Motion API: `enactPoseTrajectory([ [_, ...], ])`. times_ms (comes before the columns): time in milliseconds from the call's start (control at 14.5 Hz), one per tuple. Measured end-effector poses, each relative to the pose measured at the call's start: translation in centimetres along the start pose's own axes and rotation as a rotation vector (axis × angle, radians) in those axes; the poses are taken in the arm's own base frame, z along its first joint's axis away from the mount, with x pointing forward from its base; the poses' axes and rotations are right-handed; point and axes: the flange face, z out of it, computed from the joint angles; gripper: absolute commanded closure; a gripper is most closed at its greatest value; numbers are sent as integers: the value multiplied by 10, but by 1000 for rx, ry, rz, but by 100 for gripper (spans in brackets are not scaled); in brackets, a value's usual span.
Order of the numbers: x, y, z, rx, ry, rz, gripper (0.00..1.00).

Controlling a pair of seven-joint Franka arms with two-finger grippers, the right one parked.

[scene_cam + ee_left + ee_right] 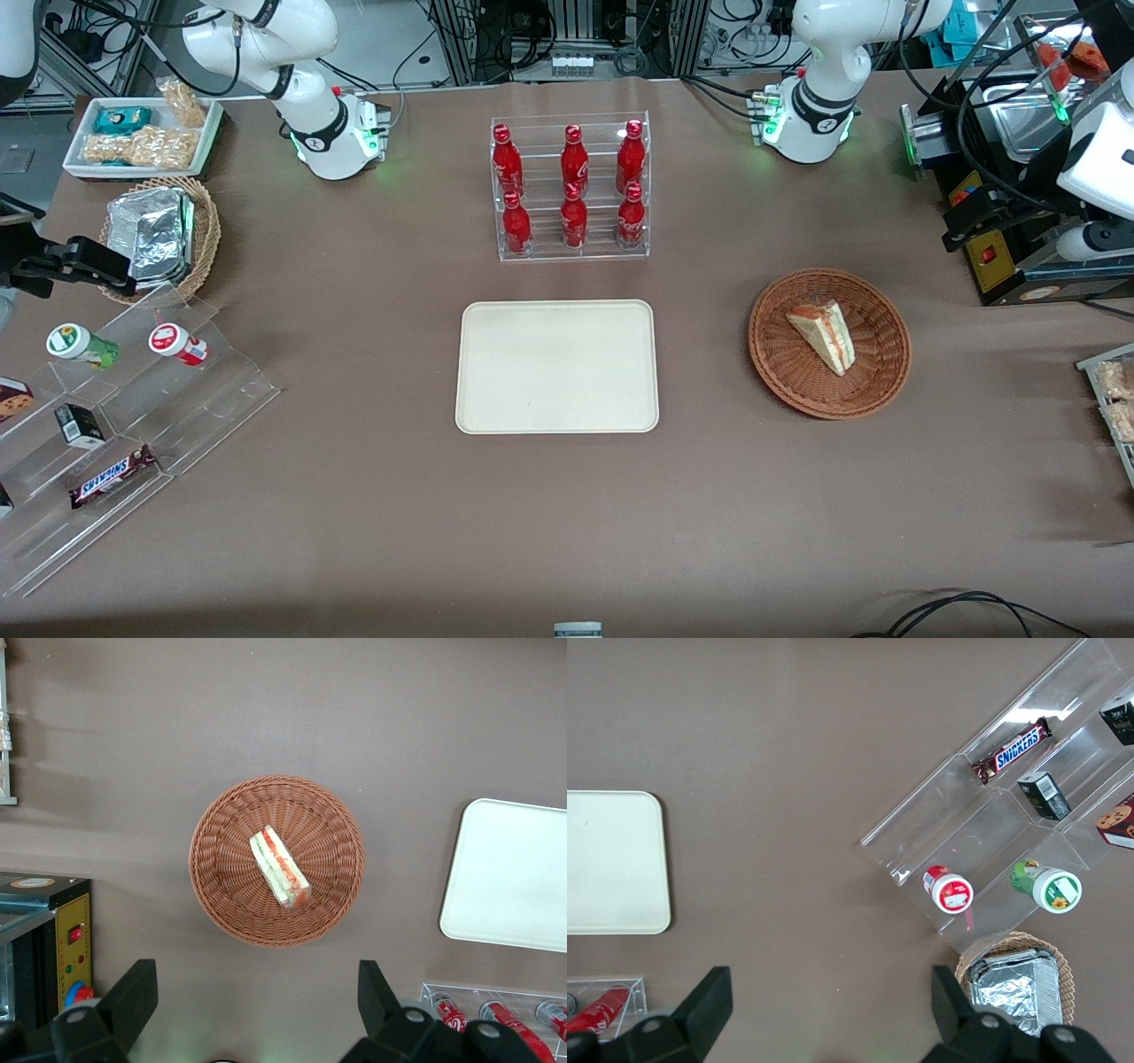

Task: Place sandwich from basket to tray
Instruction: 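Move the left gripper over the basket and lower onto the sandwich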

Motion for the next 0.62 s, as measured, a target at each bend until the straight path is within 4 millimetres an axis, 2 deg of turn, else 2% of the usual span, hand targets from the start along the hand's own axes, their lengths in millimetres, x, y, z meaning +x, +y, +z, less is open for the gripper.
enactPoseTrajectory([
  [414,0,-2,4,3,-13,-5,0],
  [483,1,-5,13,8,-34,-14,0],
  [621,6,-16,47,20,-103,-56,0],
])
